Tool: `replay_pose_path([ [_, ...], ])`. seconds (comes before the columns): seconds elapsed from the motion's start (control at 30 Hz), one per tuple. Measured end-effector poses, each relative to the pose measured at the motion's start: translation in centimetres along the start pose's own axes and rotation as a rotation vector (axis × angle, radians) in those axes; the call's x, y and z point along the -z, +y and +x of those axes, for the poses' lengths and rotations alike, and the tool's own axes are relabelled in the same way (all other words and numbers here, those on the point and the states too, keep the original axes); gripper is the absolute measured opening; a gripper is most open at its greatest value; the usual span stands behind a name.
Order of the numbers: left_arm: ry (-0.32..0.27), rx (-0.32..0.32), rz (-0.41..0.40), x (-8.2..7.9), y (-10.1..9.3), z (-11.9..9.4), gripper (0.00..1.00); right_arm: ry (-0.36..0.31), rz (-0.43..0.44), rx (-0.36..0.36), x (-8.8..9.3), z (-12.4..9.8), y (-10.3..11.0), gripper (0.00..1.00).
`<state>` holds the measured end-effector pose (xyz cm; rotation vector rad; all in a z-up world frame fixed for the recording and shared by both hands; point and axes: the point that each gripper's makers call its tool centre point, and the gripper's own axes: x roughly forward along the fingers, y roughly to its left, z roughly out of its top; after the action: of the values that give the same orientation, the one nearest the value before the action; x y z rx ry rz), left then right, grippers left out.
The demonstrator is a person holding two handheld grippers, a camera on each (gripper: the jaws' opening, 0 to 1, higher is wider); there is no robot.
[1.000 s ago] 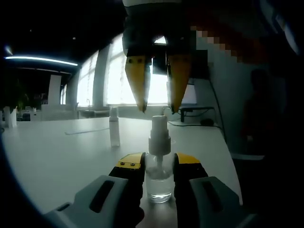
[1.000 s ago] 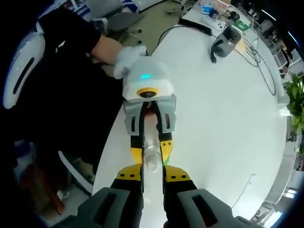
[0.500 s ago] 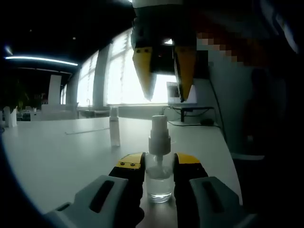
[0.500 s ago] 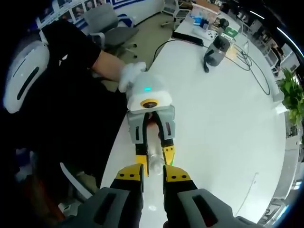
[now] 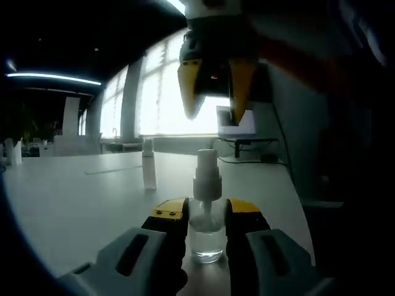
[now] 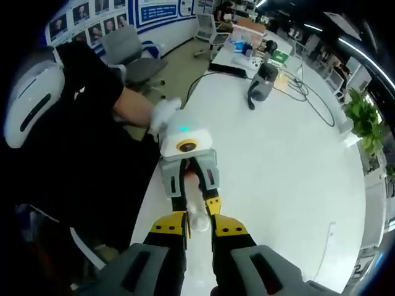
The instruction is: Clamp pump bottle remove cover press pump head put on cover
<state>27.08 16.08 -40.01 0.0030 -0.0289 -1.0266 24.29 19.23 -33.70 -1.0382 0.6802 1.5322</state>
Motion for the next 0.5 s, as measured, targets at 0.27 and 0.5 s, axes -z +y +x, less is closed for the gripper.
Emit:
replay_pose_path([
  [0.27, 0.001, 0.001, -0.001, 0.0, 0.1, 0.0, 0.15, -0.187, 0.096, 0.104, -0.6, -0.7, -1.7, 0.11],
  [0.5, 0.001, 0.0, 0.0, 0.1, 0.1, 0.0, 0.15, -0.241, 0.138, 0.158, -0.2, -0.5, -2.3, 0.13],
])
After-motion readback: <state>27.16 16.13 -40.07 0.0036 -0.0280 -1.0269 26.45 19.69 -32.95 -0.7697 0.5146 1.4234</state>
